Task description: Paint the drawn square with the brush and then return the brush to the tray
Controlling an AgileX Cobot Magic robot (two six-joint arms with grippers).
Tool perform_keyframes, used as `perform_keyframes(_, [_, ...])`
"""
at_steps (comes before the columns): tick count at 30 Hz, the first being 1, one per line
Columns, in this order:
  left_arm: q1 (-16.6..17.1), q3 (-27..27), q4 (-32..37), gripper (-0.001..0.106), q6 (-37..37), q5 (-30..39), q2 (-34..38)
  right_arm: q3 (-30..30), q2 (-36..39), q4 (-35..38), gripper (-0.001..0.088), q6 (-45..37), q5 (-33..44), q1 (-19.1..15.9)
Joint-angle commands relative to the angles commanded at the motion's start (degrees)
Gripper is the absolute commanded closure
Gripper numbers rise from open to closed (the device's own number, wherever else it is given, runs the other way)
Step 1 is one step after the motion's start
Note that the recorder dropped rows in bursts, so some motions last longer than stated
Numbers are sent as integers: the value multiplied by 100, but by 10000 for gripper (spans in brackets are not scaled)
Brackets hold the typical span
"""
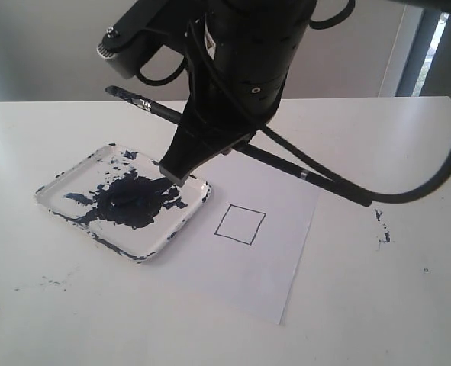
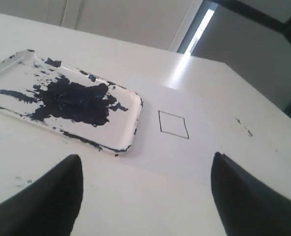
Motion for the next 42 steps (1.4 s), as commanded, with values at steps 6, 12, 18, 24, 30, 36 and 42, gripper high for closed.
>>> perform_keyframes(6, [0,-662,0,304,321,39,967,0,0,60,868,0,0,0])
perform_keyframes(12, [0,-1419,0,304,520,73,2704,0,0,60,868,0,0,0])
perform_keyframes(18, [-10,-2071,0,304,621,63,4540,277,0,-169,868,0,0,0])
perform_keyframes(24, [-302,-2632,0,304,921,-25,5714,909,0,-470,868,126,0,-12])
perform_keyframes(30, [-976,-3080,0,304,1201,-188,6504,1108,0,-564,868,126,0,-12])
perform_keyframes(36, [-1143,-3458,0,304,1160,-80,7404,1277,0,-754,868,177,0,-12])
perform_keyframes(42, [-1143,-3780,0,304,965,-8,8028,1485,0,-844,868,191,0,-12])
